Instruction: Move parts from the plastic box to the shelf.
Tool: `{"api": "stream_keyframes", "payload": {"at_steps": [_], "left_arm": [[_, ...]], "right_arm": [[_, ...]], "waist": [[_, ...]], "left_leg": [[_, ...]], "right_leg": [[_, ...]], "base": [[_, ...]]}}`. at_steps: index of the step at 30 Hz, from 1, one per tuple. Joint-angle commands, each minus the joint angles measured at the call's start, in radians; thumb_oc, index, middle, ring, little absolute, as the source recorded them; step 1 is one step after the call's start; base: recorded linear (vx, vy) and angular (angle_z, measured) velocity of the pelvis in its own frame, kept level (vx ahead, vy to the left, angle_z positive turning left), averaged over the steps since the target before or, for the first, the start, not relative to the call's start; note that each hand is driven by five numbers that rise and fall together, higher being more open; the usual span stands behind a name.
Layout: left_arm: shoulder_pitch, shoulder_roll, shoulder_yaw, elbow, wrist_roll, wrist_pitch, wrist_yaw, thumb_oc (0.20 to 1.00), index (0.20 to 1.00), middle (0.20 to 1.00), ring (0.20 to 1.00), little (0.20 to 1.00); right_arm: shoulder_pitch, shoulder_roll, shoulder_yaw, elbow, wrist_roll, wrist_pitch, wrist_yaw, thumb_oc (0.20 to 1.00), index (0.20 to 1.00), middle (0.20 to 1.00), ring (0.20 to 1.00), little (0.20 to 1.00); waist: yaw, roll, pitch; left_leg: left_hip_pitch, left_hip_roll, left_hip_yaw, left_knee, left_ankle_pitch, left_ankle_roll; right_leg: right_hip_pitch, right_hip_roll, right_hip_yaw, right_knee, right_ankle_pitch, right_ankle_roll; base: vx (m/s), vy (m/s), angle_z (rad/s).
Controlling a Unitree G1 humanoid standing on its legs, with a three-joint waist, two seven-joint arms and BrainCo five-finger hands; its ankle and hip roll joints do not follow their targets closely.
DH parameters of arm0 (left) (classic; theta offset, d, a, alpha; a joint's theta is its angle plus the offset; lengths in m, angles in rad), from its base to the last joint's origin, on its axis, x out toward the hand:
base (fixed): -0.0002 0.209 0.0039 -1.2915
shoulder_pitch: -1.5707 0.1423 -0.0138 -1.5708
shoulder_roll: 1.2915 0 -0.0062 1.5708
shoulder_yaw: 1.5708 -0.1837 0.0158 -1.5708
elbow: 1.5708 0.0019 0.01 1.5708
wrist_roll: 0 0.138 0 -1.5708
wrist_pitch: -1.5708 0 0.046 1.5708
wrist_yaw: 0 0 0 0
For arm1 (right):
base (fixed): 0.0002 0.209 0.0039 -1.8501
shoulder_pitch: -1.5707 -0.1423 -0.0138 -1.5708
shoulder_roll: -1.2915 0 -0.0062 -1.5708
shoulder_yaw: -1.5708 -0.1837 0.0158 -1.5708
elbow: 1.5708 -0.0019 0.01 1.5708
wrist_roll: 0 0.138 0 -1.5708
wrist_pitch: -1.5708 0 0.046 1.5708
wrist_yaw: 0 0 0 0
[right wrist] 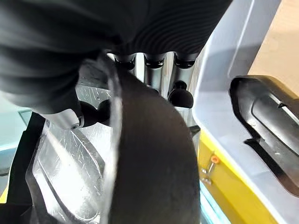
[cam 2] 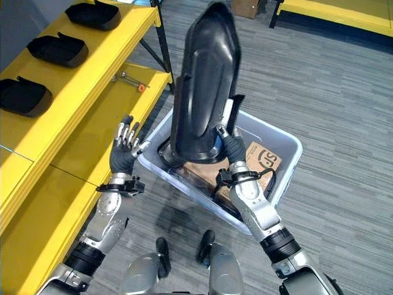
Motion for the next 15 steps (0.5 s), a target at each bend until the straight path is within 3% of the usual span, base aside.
{"api": "stream_keyframes", "payload": {"at_steps": [1, 6, 8, 10, 11, 13, 15], "left_arm": [[0.14, 0.109, -0.013, -0.133, 0.0, -0.101, -0.219, 1.0, 1.0, 1.0, 1.0, 1.0], [0.234, 0.174, 0.032, -0.217, -0.06, -0.139, -0.293, 1.0, 1.0, 1.0, 1.0, 1.0], [0.238, 0.19, 0.036, -0.23, -0.047, -0.113, -0.315, 1.0, 1.0, 1.0, 1.0, 1.0], [0.25, 0.196, 0.044, -0.243, -0.058, -0.083, -0.346, 1.0, 1.0, 1.0, 1.0, 1.0], [0.255, 0.197, 0.048, -0.249, -0.058, -0.081, -0.346, 1.0, 1.0, 1.0, 1.0, 1.0], [0.265, 0.192, 0.06, -0.281, -0.121, -0.06, -0.367, 1.0, 1.0, 1.0, 1.0, 1.0], [0.255, 0.192, 0.081, -0.29, -0.13, -0.063, -0.387, 1.0, 1.0, 1.0, 1.0, 1.0]], "right_arm": [[-0.023, -0.009, -0.023, -0.132, 0.04, -0.054, 0.09, 0.2, 0.2, 0.2, 0.2, 0.2], [0.018, 0.002, -0.055, -0.141, 0.01, -0.072, 0.098, 0.2, 0.2, 0.2, 0.2, 0.2], [0.058, 0.014, -0.07, -0.139, 0.003, -0.08, 0.097, 0.2, 0.2, 0.2, 0.2, 0.2], [0.122, 0.011, -0.082, -0.174, -0.024, -0.073, 0.088, 0.2, 0.2, 0.2, 0.2, 0.2], [0.136, 0.007, -0.081, -0.187, -0.029, -0.064, 0.09, 0.2, 0.2, 0.2, 0.2, 0.2], [0.143, -0.002, -0.07, -0.194, -0.017, -0.041, 0.076, 0.2, 0.2, 0.2, 0.2, 0.2], [0.133, 0.006, -0.078, -0.153, -0.015, -0.064, 0.089, 0.2, 0.2, 0.2, 0.2, 0.2]], "waist": [[0.038, 0.006, -0.056], [0.073, 0.012, -0.059], [0.055, 0.018, -0.076], [0.039, 0.014, -0.101], [0.038, 0.011, -0.112], [0.035, 0.006, -0.119], [0.046, 0.003, -0.111]], "left_leg": [[-0.061, 0.01, -0.011, 0.08, -0.016, 0.036], [-0.042, -0.034, -0.028, 0.029, -0.017, 0.06], [-0.043, -0.053, -0.104, -0.002, -0.006, 0.079], [-0.048, -0.081, -0.185, -0.025, 0.002, 0.096], [-0.052, -0.091, -0.206, -0.037, 0.011, 0.098], [-0.059, -0.128, -0.283, -0.048, 0.031, 0.092], [-0.095, -0.16, -0.342, -0.022, 0.039, 0.091]], "right_leg": [[0.069, -0.105, 0.007, -0.089, 0.082, 0.167], [0.072, -0.169, 0.033, -0.154, 0.19, 0.211], [0.056, -0.12, 0.151, -0.125, 0.158, 0.211], [0.049, -0.029, 0.248, -0.073, 0.101, 0.197], [0.045, 0.007, 0.265, -0.061, 0.087, 0.186], [0.039, 0.127, 0.316, -0.029, 0.035, 0.139], [0.045, 0.147, 0.32, -0.067, 0.028, 0.116]], "base": [[-0.17, 0.397, 0.4], [-0.11, 0.204, 0.41], [0.01, -0.01, 0.48], [0.04, -0.064, 1.18], [0.01, -0.064, 1.3], [-0.07, -0.102, 1.19], [-0.14, -0.141, 1.0]]}}
